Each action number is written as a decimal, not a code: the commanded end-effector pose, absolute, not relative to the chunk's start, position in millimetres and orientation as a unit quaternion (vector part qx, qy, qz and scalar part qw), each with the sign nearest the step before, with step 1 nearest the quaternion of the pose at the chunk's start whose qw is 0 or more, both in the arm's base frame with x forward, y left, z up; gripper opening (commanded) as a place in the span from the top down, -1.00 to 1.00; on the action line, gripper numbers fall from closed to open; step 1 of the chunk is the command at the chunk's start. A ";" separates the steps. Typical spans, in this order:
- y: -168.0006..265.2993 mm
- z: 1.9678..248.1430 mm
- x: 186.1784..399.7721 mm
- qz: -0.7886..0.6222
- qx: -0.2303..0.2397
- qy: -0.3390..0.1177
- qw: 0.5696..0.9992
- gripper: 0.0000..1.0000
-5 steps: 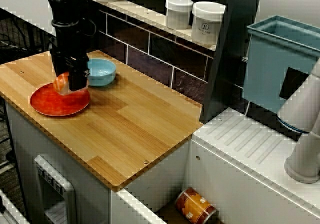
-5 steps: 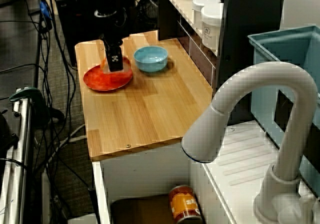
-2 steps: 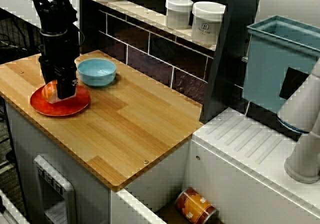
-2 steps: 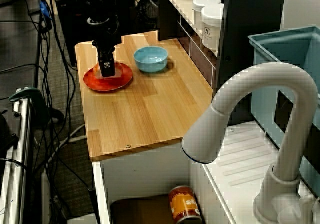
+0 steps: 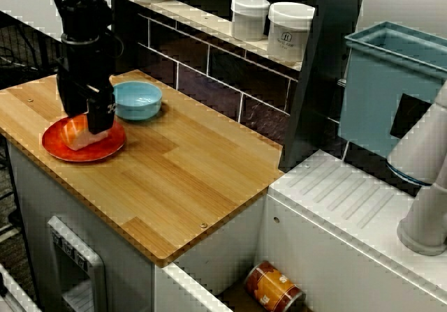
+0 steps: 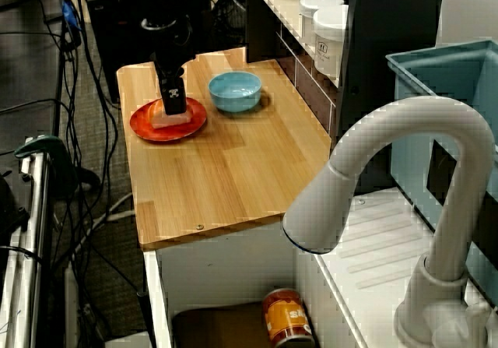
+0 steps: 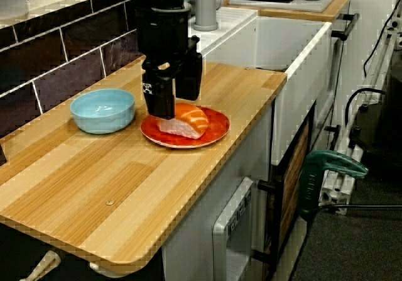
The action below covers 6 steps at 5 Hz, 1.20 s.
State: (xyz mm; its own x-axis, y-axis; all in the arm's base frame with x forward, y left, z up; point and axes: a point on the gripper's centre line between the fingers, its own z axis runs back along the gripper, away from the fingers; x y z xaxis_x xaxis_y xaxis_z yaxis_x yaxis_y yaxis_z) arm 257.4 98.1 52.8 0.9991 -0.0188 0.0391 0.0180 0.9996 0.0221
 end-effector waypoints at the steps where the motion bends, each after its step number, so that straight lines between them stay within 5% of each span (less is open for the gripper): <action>1: 125.8 85.0 287.1 0.023 -0.005 -0.050 0.998 -1.00; 2: 137.6 87.3 302.6 0.033 0.006 -0.079 0.996 -1.00; 4: 100.2 69.5 331.4 -0.109 -0.008 -0.055 0.992 -1.00; 6: 85.2 81.1 356.0 -0.149 -0.034 -0.035 0.988 -1.00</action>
State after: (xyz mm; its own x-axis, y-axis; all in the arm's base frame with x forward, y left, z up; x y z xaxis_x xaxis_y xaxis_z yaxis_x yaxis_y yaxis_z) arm 352.8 82.8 65.6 0.9558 -0.2916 0.0382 0.2939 0.9523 -0.0823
